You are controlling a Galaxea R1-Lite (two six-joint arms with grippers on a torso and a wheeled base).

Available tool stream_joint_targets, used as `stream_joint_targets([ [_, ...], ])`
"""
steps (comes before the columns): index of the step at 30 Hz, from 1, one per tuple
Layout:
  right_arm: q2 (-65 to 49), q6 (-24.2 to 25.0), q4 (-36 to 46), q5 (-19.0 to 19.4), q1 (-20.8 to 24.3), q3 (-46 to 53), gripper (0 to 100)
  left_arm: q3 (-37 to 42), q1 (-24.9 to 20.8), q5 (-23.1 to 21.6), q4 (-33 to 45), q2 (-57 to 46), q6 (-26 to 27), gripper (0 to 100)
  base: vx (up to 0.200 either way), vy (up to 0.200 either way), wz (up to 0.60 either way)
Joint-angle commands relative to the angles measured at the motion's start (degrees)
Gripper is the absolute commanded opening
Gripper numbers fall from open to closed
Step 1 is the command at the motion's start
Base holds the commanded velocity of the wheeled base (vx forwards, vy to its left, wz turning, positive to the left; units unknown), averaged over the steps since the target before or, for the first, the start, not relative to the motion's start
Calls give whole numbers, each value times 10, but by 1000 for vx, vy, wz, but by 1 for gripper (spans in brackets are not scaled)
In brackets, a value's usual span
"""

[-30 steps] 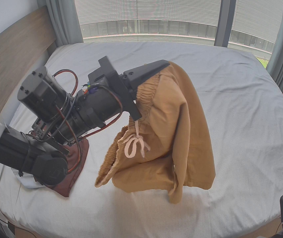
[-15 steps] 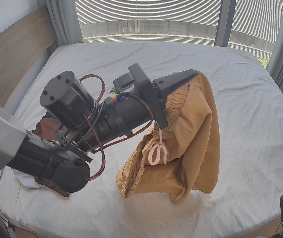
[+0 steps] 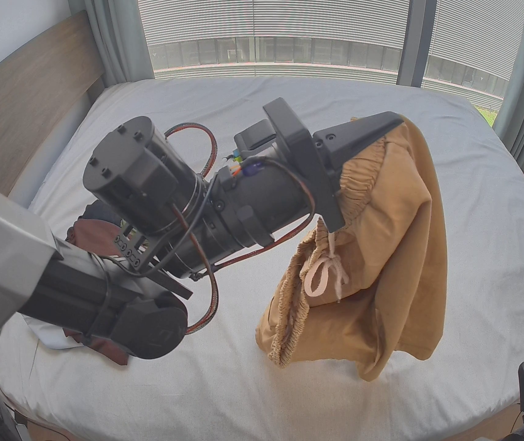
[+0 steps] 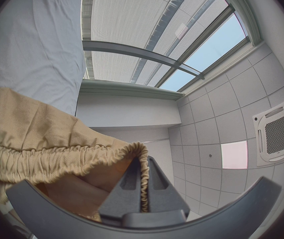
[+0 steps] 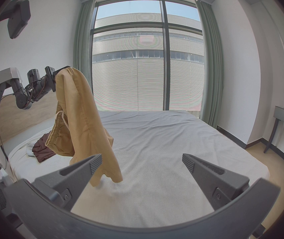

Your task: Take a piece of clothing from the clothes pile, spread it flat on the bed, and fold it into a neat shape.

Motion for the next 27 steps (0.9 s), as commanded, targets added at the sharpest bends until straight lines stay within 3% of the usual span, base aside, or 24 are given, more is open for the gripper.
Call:
stream_joint_targets([
  [1, -9, -1, 0, 0, 0, 10, 100, -4, -5, 1, -1, 8, -5, 0, 0, 0, 0],
  [7, -9, -1, 0, 0, 0, 10, 100, 1, 14, 36, -2, 44, 0, 0, 0, 0, 0],
  [16, -9, -1, 0, 0, 0, 10, 100, 27, 88, 55, -3, 67, 86, 0, 0, 0, 0],
  [22, -9, -1, 0, 0, 0, 10, 100, 61, 127, 67, -2, 73, 173, 0, 0, 0, 0],
  [27, -9, -1, 0, 0, 0, 10, 100, 77, 150, 68, -3, 69, 197, 0, 0, 0, 0],
])
